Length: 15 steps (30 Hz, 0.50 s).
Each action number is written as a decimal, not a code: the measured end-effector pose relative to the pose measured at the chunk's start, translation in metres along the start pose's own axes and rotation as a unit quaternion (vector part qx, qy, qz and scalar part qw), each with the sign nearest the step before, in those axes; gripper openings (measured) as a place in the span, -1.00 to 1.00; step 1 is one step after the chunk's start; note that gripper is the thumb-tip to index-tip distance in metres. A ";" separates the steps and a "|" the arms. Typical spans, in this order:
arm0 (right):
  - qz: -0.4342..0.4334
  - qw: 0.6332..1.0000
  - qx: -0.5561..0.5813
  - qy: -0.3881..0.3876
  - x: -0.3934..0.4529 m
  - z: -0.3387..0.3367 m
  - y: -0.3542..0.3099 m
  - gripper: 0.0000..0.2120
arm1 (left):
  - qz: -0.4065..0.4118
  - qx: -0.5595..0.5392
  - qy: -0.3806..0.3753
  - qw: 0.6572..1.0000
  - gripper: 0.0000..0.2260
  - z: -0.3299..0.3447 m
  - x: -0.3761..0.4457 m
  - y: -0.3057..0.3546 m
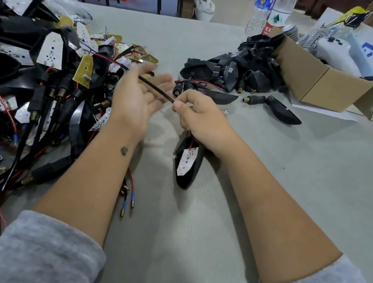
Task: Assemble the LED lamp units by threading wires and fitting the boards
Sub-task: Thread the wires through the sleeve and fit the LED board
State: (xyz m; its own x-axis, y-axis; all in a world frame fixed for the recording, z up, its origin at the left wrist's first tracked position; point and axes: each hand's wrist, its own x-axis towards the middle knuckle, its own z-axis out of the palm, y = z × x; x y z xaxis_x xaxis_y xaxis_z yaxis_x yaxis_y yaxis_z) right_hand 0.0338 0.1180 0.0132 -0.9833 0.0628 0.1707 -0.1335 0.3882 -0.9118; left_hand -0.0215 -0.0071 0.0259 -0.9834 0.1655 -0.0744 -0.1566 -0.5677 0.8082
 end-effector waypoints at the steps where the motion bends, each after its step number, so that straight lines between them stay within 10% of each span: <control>1: 0.000 1.000 0.001 -0.005 0.000 0.000 0.000 -0.81 | 0.013 -0.035 0.002 0.999 -0.72 -0.002 0.001 0.002; 15: 0.031 0.997 -0.025 -0.060 -0.013 -0.005 -0.012 -0.82 | 0.044 -0.084 0.025 0.995 -0.66 -0.004 0.003 0.004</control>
State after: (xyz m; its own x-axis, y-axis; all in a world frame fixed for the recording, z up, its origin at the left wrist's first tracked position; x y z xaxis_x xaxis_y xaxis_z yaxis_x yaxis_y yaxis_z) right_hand 0.0492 0.1168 0.0235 -0.9976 -0.0214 0.0663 -0.0691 0.4319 -0.8993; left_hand -0.0256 -0.0119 0.0263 -0.9967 0.0705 -0.0408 -0.0788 -0.7059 0.7039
